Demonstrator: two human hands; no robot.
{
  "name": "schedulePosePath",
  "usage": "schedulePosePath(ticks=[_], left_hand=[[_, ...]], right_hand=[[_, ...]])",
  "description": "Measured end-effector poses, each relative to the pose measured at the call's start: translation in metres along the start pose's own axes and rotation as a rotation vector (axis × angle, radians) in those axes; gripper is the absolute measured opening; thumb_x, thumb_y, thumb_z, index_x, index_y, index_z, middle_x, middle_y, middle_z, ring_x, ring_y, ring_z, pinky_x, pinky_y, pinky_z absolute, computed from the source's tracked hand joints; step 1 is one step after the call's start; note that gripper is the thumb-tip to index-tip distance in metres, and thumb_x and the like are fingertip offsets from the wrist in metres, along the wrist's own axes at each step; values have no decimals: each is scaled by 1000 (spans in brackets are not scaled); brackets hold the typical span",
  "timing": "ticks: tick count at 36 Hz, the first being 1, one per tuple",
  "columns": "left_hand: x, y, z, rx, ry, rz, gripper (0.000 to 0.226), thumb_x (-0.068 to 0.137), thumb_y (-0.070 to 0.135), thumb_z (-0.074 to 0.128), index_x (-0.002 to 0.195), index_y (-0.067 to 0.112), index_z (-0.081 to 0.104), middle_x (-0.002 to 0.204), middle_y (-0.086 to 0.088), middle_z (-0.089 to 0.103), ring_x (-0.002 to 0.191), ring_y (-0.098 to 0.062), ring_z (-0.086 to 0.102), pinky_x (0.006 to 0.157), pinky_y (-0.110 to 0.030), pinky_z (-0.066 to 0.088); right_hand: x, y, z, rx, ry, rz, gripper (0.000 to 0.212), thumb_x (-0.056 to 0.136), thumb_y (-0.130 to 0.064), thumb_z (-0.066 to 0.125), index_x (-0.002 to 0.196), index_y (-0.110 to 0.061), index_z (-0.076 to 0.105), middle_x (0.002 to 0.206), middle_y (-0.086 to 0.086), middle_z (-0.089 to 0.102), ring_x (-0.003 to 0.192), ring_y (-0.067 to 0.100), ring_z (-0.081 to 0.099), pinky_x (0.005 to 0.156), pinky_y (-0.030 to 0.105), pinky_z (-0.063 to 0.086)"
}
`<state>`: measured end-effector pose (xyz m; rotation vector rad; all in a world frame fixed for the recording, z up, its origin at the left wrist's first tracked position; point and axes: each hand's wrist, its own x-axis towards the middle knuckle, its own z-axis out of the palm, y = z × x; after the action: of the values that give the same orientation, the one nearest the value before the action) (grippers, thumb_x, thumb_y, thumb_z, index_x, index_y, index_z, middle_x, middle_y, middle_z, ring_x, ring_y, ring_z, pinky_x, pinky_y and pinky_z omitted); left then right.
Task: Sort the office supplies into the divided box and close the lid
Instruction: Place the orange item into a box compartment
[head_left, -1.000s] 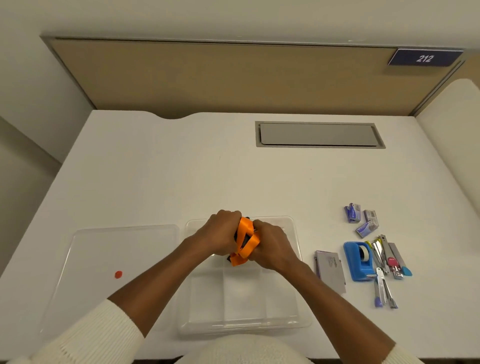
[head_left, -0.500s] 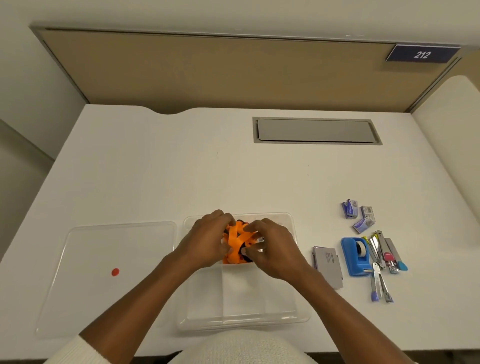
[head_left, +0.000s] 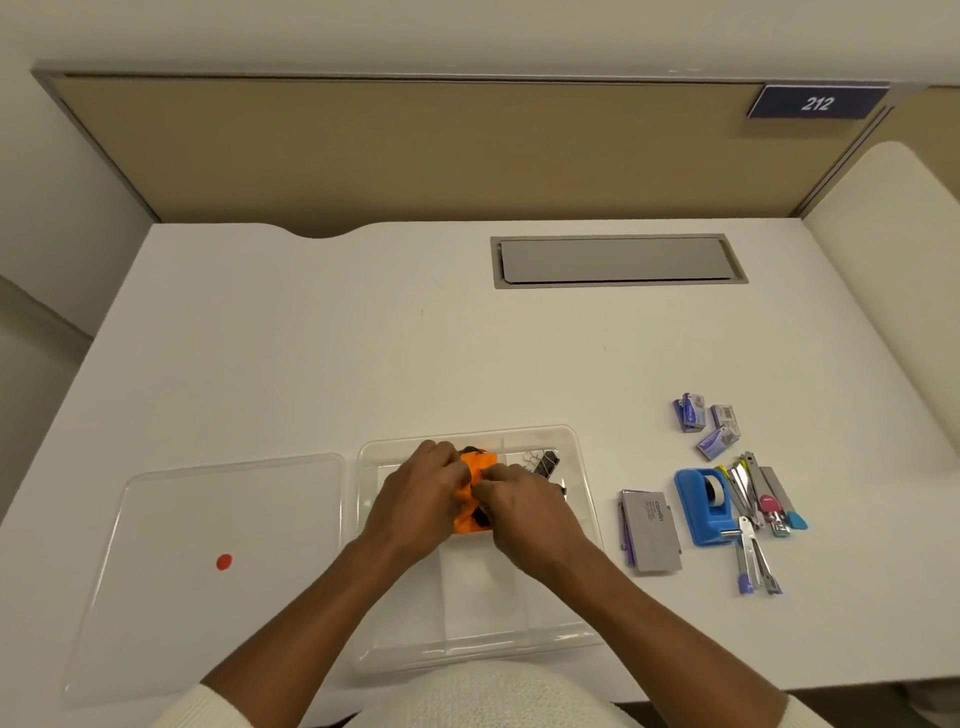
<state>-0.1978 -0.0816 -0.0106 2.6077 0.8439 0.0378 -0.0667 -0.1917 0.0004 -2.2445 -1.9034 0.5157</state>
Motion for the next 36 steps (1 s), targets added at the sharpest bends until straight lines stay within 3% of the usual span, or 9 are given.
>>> schedulePosePath(ticks=[3,7,11,15,18,23,29,32,36], left_hand=[[-4,1,-8,-119,33,-43,22,83,21,80,103,22,70,110,10,58,96,-12,57,74,-31,57],[-5,0,-10,-95,-87,-52,32,81,26,82,109,25,67,114,11,55,95,-13,58,77,-31,57],[-4,5,0,83,-114,-44,32,80,26,83,106,23,64,109,4,59,90,-18,61,66,-30,54],[1,9,7,236,-113,-16,41,71,23,87,104,18,64,97,-2,63,78,-23,65,52,-36,56],[4,12,11,295,-118,-14,53,66,31,92,110,16,65,97,-4,66,77,-24,67,52,-36,57],[1,19,8,333,-129,-34,49,62,16,88,104,16,63,94,-4,62,74,-25,63,45,-35,52],[-2,51,-13,355,-35,-31,38,53,-1,84,79,13,61,75,-4,57,52,-26,56,39,-26,32],[2,79,-20,353,10,-18,38,48,1,87,72,13,59,66,-2,56,49,-24,54,44,-26,25],[17,120,-15,344,23,92,36,56,15,92,75,17,61,73,1,60,63,-22,59,48,-28,22]], right_hand=[[-10,-4,-9,53,100,32,22,84,-6,68,102,-18,73,96,3,70,82,25,60,58,34,49],[-13,-8,-9,90,93,15,32,81,7,64,102,-12,75,94,12,69,82,31,58,63,36,44],[-6,-8,4,92,51,-13,33,64,15,72,87,-7,75,80,15,68,73,33,64,56,35,50],[-1,-9,13,108,24,30,27,58,19,70,72,-4,70,73,17,65,67,36,64,54,30,39],[-1,-7,10,200,58,26,26,58,21,66,69,-3,69,72,16,68,64,35,66,56,27,39],[-14,4,5,267,197,99,22,78,6,61,85,-11,73,78,8,70,67,27,63,62,40,54],[-58,36,-24,401,564,266,17,90,-8,64,98,-16,77,90,-1,76,74,13,68,67,33,58],[-79,70,-33,395,686,375,16,90,-6,66,99,-15,77,87,-3,72,72,10,66,65,33,58],[-101,119,-34,316,724,557,23,87,-6,70,108,-17,72,98,-1,71,78,13,67,68,40,60]])
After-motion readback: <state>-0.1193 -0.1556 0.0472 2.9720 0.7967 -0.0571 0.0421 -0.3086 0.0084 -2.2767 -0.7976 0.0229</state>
